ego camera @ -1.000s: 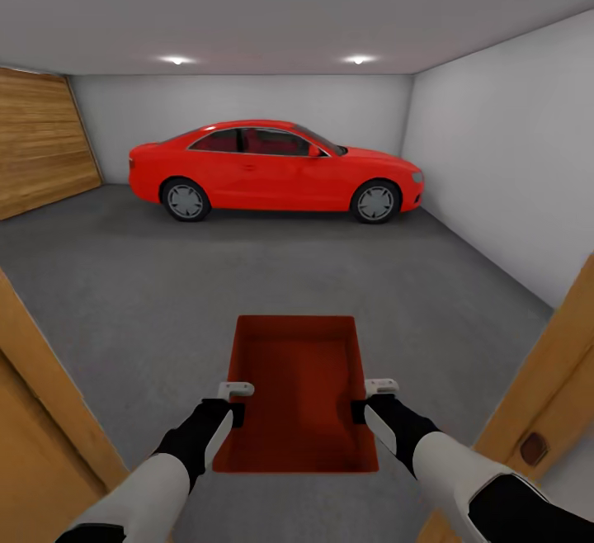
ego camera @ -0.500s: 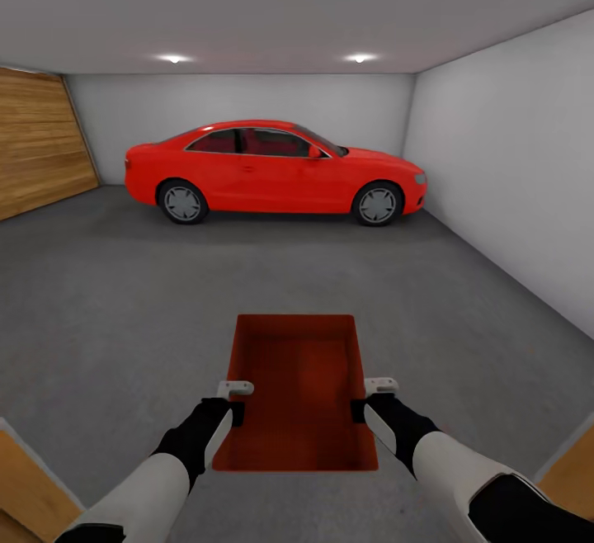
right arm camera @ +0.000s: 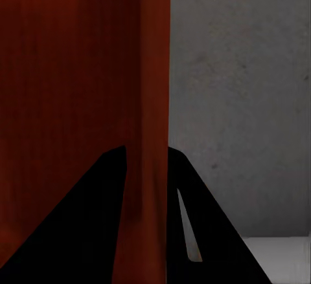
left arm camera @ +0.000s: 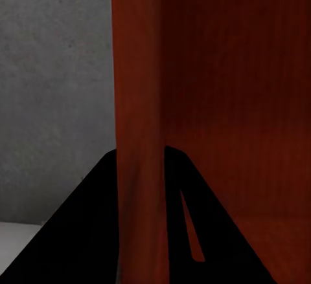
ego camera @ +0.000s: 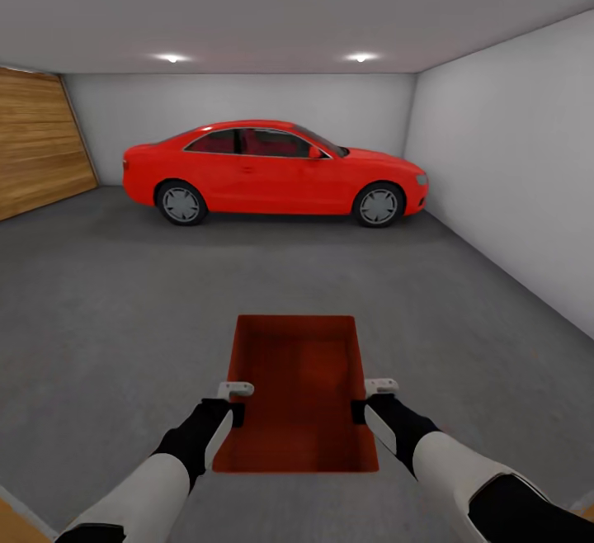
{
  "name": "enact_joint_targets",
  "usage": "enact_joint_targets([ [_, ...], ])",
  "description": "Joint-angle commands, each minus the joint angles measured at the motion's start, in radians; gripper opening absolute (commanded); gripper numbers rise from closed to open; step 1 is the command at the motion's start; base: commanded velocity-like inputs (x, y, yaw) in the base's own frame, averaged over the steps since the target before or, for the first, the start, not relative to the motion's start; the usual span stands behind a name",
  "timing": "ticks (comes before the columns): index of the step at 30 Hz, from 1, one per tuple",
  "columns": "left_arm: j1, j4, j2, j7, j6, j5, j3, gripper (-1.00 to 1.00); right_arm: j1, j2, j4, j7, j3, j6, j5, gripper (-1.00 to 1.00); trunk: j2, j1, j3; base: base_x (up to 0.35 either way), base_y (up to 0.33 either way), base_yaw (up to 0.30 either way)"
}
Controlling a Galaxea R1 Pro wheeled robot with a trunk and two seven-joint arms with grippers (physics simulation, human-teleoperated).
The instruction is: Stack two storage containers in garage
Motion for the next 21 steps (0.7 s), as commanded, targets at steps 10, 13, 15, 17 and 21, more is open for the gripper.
enact_joint_targets([
  [10,0.000,0.042,0.009,0.009,0.052,-0.021,-0.012,-1.00,-0.001,-0.001,-0.014,-0.007,0.041,0.002,-0.023,-1.00,-0.002,0.001,-0.002,0.320,0.000,0.000],
  [13,0.000,0.042,0.009,0.009,0.052,-0.021,-0.012,-1.00,-0.001,-0.001,-0.014,-0.007,0.041,0.002,-0.023,-1.00,-0.002,0.001,-0.002,0.321,0.000,0.000],
  [15,0.000,0.042,0.009,0.009,0.052,-0.021,-0.011,-1.00,-0.002,-0.001,-0.014,-0.007,0.041,0.002,-0.023,-1.00,-0.002,0.001,-0.002,0.321,0.000,0.000],
  [17,0.000,0.042,0.009,0.009,0.052,-0.021,-0.011,-1.00,-0.001,-0.001,-0.014,-0.007,0.041,0.002,-0.023,-1.00,-0.002,0.001,-0.002,0.321,0.000,0.000],
  [21,0.000,0.042,0.009,0.009,0.052,-0.021,-0.010,-1.00,-0.001,-0.001,-0.014,-0.007,0.041,0.002,-0.023,-1.00,-0.002,0.001,-0.002,0.321,0.000,0.000],
])
